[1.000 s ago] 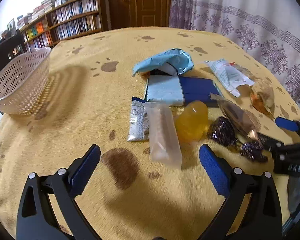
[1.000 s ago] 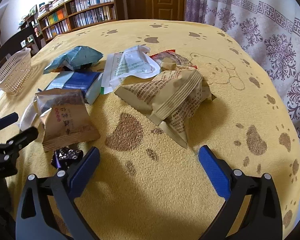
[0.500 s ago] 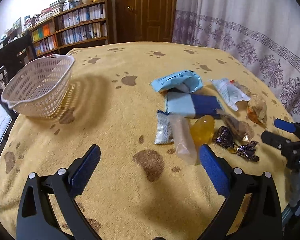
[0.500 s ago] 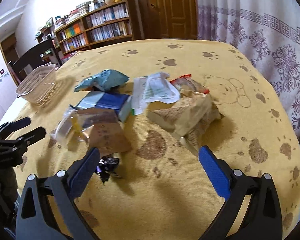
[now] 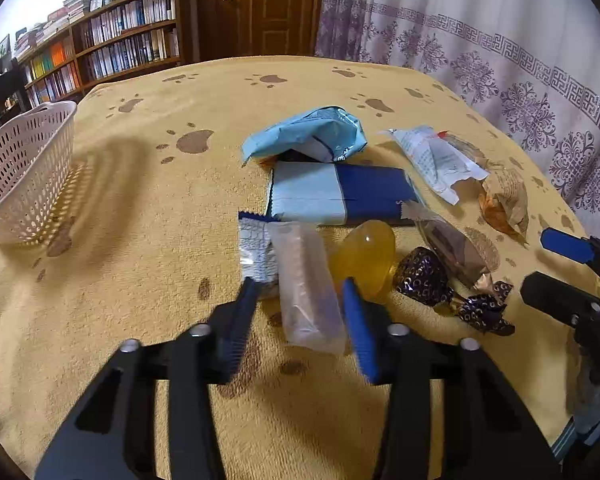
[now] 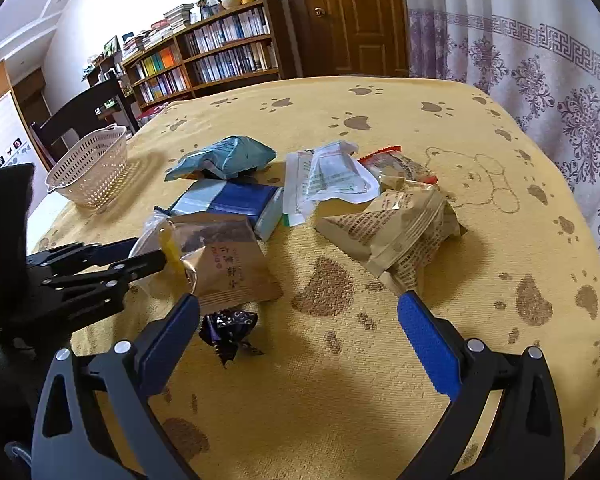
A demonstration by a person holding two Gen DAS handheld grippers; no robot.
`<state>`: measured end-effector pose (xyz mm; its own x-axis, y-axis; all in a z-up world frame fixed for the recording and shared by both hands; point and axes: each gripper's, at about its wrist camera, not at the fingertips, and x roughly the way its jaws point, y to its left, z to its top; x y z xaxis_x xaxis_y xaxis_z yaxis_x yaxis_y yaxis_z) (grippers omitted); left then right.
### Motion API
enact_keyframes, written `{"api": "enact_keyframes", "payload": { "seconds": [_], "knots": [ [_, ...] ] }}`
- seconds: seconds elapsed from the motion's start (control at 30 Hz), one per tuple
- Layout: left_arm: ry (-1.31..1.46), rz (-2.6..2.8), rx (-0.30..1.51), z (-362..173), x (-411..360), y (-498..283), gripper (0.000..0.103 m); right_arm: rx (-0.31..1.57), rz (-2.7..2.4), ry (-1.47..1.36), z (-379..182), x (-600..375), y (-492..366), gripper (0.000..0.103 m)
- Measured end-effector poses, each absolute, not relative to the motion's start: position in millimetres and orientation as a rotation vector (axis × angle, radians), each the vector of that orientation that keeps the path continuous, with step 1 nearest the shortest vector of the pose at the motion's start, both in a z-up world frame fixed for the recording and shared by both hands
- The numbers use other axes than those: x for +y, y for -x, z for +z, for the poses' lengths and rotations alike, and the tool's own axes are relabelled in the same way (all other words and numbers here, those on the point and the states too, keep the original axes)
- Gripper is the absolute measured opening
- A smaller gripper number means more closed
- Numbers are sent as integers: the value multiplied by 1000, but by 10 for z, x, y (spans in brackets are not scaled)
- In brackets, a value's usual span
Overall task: Organize snacks
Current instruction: 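Grasp the clear biscuit tube with the left tool while the right tool grasps the brown snack bag, then lift the biscuit tube with the left tool and carry it toward the white basket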
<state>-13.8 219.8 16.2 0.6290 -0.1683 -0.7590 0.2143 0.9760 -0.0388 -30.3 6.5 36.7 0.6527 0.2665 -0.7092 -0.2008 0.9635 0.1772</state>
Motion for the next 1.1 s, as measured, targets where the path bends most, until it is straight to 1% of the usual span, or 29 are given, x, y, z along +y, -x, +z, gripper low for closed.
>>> {"api": "enact_keyframes", "payload": {
  "seconds": [0.07, 0.37, 0.6, 0.87, 1.1],
  "knots": [
    [-44, -238, 858, 176, 2226, 158, 28, 817, 274, -85, 364, 74, 303, 98],
    [-22, -266, 814, 328, 2370, 377, 28, 817, 330, -80, 358, 191, 330, 98],
    [7, -254, 747, 583, 2533, 481, 28, 820, 378, -104, 372, 317, 304, 98],
    [38, -234, 709, 754, 2705, 545, 28, 839, 423, -204, 360, 408, 76, 98],
    [49, -223, 691, 830, 2775, 579, 28, 846, 438, -221, 293, 479, -122, 98]
  ]
}}
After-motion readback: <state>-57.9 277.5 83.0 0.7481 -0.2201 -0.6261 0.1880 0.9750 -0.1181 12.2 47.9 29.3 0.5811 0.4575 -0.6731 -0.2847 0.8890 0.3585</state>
